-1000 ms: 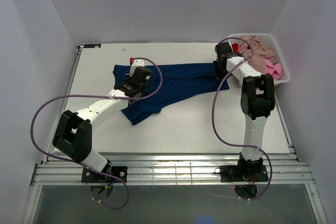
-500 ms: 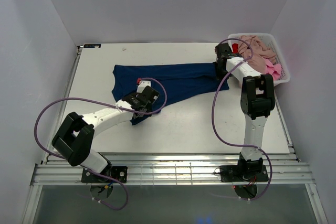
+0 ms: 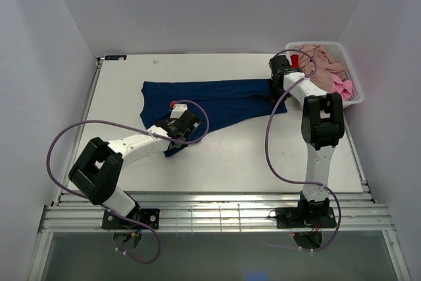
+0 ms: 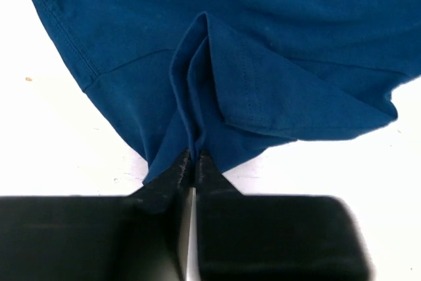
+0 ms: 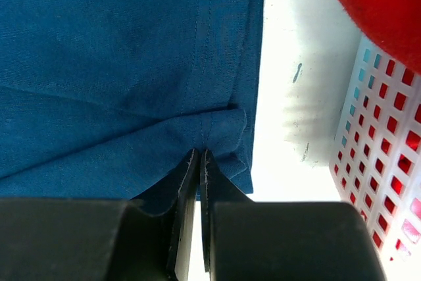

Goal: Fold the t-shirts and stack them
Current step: Grap the side of the flattened tshirt closest away from the robot with both arms, then fold the other side of the tshirt into a rectangle

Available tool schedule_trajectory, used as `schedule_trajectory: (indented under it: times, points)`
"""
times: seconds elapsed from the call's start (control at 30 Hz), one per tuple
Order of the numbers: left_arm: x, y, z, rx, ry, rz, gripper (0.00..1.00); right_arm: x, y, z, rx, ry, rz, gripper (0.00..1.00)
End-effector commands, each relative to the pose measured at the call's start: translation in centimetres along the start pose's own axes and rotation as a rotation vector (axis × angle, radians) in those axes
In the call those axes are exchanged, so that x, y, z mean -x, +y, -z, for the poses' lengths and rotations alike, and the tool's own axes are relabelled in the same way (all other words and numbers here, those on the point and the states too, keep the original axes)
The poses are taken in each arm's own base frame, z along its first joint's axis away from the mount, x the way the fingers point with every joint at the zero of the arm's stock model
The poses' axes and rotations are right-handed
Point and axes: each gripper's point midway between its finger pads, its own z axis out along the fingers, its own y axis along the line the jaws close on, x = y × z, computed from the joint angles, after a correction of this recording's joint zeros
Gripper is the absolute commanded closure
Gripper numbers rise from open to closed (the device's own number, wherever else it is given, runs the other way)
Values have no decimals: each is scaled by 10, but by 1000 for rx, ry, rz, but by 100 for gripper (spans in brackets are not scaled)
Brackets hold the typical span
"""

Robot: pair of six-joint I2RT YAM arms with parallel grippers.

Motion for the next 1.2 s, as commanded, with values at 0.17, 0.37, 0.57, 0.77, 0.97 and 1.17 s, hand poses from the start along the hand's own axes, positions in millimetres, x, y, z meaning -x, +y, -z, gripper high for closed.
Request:
schedule_trajectory:
  times: [0.17, 0.37, 0.57, 0.77, 0.97, 1.17]
  points:
    - [30, 14, 8, 79, -112, 7, 100, 5, 0, 6, 6, -22, 0, 91]
    - [82, 29, 28, 159, -246, 34, 100, 9, -2, 10, -1, -35, -8, 92]
    - [115, 53, 33, 243, -320, 76, 100, 21, -4, 16, -8, -65, -14, 91]
    - [129, 78, 24, 291, -343, 112, 100, 30, -6, 19, -17, -78, -17, 92]
    - [147, 98, 15, 318, -378, 163, 100, 47, -12, 27, -28, -110, -25, 91]
    - [170, 98, 9, 308, -433, 151, 100, 62, -15, 27, -37, -126, -26, 91]
